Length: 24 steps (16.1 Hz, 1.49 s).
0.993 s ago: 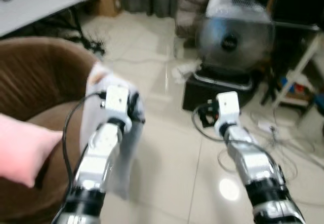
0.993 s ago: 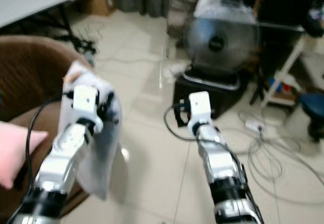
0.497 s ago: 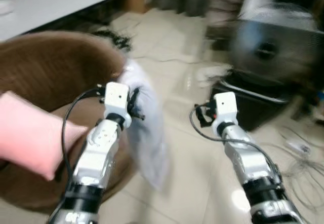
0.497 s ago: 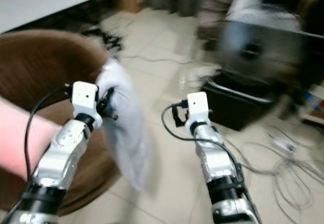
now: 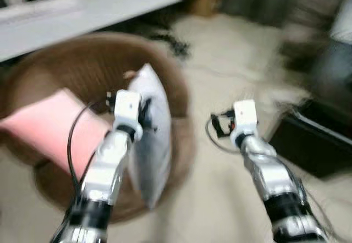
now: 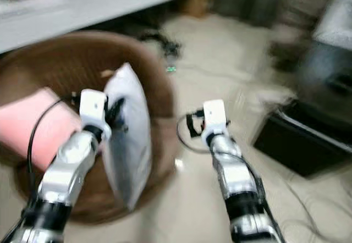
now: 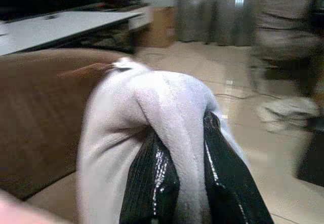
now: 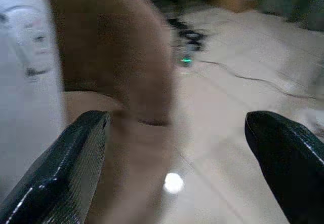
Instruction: Move the pillow to the sofa from floor
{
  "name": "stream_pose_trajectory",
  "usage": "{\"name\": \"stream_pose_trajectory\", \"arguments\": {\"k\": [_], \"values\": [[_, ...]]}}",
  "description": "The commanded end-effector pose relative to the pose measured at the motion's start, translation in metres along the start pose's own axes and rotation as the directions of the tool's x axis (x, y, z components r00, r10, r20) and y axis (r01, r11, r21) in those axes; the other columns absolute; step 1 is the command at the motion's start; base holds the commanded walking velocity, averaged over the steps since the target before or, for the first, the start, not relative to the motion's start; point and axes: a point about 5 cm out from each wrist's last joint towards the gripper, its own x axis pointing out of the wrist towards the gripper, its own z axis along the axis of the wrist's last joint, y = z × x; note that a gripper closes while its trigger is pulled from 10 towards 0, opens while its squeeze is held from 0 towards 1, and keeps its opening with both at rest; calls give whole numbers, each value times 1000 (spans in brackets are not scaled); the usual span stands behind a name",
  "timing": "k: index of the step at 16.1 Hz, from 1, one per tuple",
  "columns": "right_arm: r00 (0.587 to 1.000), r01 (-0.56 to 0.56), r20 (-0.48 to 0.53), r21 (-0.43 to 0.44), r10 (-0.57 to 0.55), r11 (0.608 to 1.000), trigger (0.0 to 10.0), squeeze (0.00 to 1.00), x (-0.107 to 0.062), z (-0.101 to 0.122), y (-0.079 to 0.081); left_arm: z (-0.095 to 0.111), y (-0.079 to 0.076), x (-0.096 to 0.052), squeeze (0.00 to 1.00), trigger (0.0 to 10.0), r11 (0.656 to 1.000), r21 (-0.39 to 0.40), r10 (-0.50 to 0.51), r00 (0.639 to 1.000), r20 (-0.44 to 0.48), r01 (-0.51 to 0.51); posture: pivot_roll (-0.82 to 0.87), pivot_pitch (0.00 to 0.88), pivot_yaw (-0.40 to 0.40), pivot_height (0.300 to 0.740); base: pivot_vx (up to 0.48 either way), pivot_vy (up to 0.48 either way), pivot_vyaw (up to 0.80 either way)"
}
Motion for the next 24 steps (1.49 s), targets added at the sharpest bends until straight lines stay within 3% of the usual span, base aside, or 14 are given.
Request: {"name": "stream_pose_trajectory", "arguments": {"k": [1, 6, 9, 10, 11, 14, 16, 17, 20, 24], "values": [[999, -27, 22, -10, 28, 1000, 10000, 0, 3, 7, 8, 16, 8, 2, 0, 10000, 999, 23, 21, 997, 70, -22, 21, 0, 46, 740, 409, 0, 800], [1000, -1, 14, 32, 1, 999, 10000, 0, 4, 6, 4, 16, 8, 1, 0, 10000, 999, 27, 14, 998, 67, -16, 38, 0, 35, 740, 407, 0, 320], [1000, -1, 15, 32, 0, 999, 10000, 0, 4, 6, 5, 19, -6, 4, 0, 10000, 992, 30, -124, 989, 81, 122, 37, 0, 36, 740, 260, 0, 0], [1000, 0, 15, 33, 0, 999, 10000, 0, 4, 6, 5, 21, -22, 3, 0, 10000, 966, 36, -258, 961, 94, 256, 37, 0, 36, 740, 0, 0, 0], [1000, 0, 15, 33, 0, 999, 10000, 0, 4, 6, 5, 22, -28, 2, 0, 10000, 950, 46, -311, 945, 98, 308, 37, 0, 35, 740, 0, 0, 0], [1000, 4, 15, 34, -5, 999, 10000, 0, 4, 6, 3, 26, -56, -1, 0, 10000, 838, 73, -546, 830, 110, 541, 33, 0, 34, 740, 0, 0, 0], [1000, 5, 20, 35, -6, 999, 10000, 0, 4, 8, 3, 30, -67, 2, 0, 10000, 764, 89, -645, 755, 119, 639, 29, 0, 33, 740, 0, 0, 0], [1000, -8, 29, 23, 8, 1000, 10000, 0, 3, 10, 3, 35, -68, 10, 0, 10000, 729, 119, -684, 720, 116, 674, 26, 0, 33, 740, 0, 0, 0], [998, -41, 46, -55, 44, 998, 10000, 0, -3, 13, -1, 40, -62, 28, 0, 10000, 703, 184, -708, 701, 87, 687, 4, 0, 39, 740, 0, 0, 0], [998, 5, 55, -74, -1, 997, 10000, 0, -14, 13, -20, 47, -63, 45, 0, 10000, 649, 221, -756, 650, 79, 728, -34, 0, 47, 740, 0, 0, 0]]}}
